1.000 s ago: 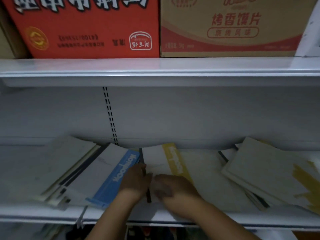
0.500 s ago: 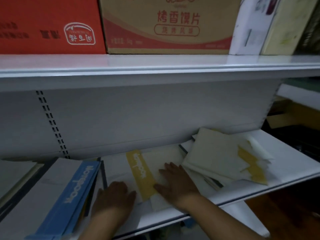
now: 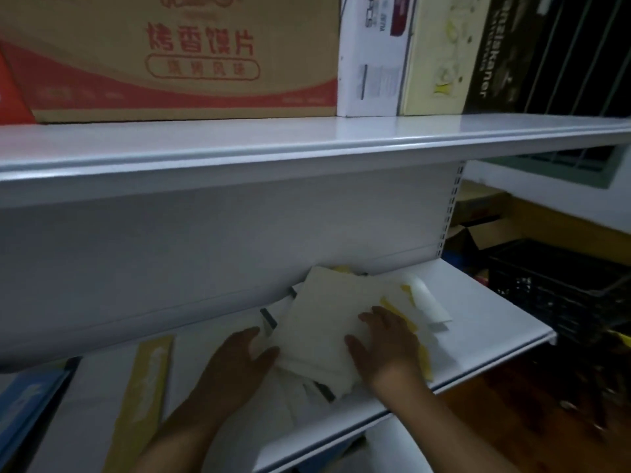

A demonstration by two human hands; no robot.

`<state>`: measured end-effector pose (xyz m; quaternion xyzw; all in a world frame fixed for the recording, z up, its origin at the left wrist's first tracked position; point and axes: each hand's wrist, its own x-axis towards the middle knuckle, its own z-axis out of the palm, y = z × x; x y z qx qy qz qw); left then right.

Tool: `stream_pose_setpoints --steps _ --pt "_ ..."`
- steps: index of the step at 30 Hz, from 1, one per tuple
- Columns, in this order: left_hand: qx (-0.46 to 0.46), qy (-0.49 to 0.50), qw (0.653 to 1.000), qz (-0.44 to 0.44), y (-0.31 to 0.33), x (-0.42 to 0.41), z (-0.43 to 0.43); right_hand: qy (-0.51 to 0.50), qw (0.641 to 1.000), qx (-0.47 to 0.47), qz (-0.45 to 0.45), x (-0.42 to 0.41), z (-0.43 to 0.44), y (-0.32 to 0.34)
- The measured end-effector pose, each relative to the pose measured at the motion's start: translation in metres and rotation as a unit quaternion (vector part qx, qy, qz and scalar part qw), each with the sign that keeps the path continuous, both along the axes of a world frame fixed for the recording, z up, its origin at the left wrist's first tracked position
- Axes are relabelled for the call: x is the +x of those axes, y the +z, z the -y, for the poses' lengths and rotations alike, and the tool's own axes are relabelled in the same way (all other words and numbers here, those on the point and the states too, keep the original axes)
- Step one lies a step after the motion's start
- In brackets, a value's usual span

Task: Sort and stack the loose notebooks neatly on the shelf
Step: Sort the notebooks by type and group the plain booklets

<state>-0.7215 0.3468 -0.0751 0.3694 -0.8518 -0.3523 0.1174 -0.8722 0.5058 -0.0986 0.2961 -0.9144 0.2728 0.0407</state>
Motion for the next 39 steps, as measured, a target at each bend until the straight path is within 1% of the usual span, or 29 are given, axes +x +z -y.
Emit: stream_pose_setpoints --steps 2,3,5,8,10,12,14,15,16,17,18,19,20,22,25,27,28,29,31,32,33,34,35,36,37,39 --pt "-0.026 -0.011 0.999 0.027 -0.001 -0.030 -0.006 -0.033 0.999 0.012 -0.005 -0.016 -0.014 0.002" --pt "-0.052 -0.016 0.997 0.056 -0.002 -0.042 -0.009 -0.040 0.999 0.030 0.008 -0.023 -0.020 0.005" --pt "-0.074 -0.008 0.992 0.103 -0.004 -0.057 -0.018 -0.040 0.994 0.079 0.058 -0.040 -0.030 0.010" --pt "-0.067 0.007 0.993 0.100 -0.009 -0.068 -0.024 -0.034 0.984 0.125 0.120 -0.064 -0.040 0.018" --pt "-0.046 0.007 0.995 0.092 -0.008 -0.072 -0.027 -0.027 0.980 0.097 0.174 -0.077 -0.050 0.023" --pt "-0.028 0.015 0.996 0.079 -0.006 -0.074 -0.029 -0.023 0.978 0.063 0.195 -0.085 -0.060 0.027" --pt "-0.040 0.029 0.998 0.048 -0.002 -0.071 -0.030 -0.017 0.984 0.036 0.175 -0.089 -0.066 0.034" --pt "-0.045 0.040 0.998 0.024 0.004 -0.065 -0.031 -0.012 0.986 0.006 0.166 -0.088 -0.067 0.040" --pt "-0.033 0.051 0.998 -0.014 0.009 -0.058 -0.029 -0.009 0.985 -0.035 0.167 -0.086 -0.069 0.047" --pt "0.008 0.069 0.996 -0.063 0.014 -0.047 -0.026 -0.003 0.980 -0.087 0.179 -0.080 -0.071 0.057" --pt "0.065 0.095 0.986 -0.122 0.020 -0.032 -0.020 0.002 0.970 -0.136 0.201 -0.073 -0.072 0.066" --pt "0.125 0.129 0.967 -0.181 0.026 -0.014 -0.014 0.011 0.956 -0.181 0.230 -0.064 -0.072 0.076" --pt "0.165 0.167 0.945 -0.228 0.030 0.006 -0.005 0.021 0.942 -0.214 0.256 -0.054 -0.068 0.083" --pt "0.185 0.234 0.912 -0.281 0.033 0.052 0.016 0.050 0.920 -0.245 0.303 -0.024 -0.048 0.091" --pt "0.183 0.325 0.876 -0.306 0.030 0.117 0.045 0.100 0.893 -0.249 0.360 0.038 0.003 0.080" --pt "0.183 0.370 0.867 -0.279 0.020 0.148 0.058 0.115 0.891 -0.223 0.378 0.076 0.035 0.061" --pt "0.184 0.385 0.868 -0.253 0.013 0.160 0.062 0.117 0.893 -0.207 0.383 0.088 0.048 0.048" --pt "0.167 0.394 0.878 -0.213 0.005 0.168 0.065 0.118 0.895 -0.189 0.387 0.098 0.058 0.036" --pt "0.081 0.386 0.914 -0.095 -0.005 0.178 0.066 0.119 0.913 -0.131 0.368 0.111 0.071 0.026" --pt "0.026 0.375 0.926 -0.039 -0.006 0.179 0.065 0.130 0.931 -0.068 0.333 0.113 0.071 0.026" --pt "-0.036 0.365 0.930 0.005 -0.007 0.180 0.065 0.142 0.949 0.013 0.282 0.112 0.070 0.026" --pt "-0.099 0.357 0.928 0.037 -0.007 0.181 0.066 0.152 0.959 0.084 0.223 0.109 0.066 0.028" --pt "-0.151 0.351 0.922 0.059 -0.008 0.180 0.068 0.154 0.966 0.126 0.168 0.106 0.062 0.030" --pt "-0.179 0.353 0.915 0.077 -0.005 0.178 0.068 0.145 0.973 0.124 0.132 0.101 0.056 0.033" --pt "-0.186 0.357 0.911 0.091 -0.002 0.175 0.069 0.133 0.982 0.088 0.103 0.094 0.048 0.035" --pt "-0.181 0.351 0.909 0.128 0.003 0.163 0.065 0.086 0.992 -0.010 0.093 0.071 0.030 0.038"
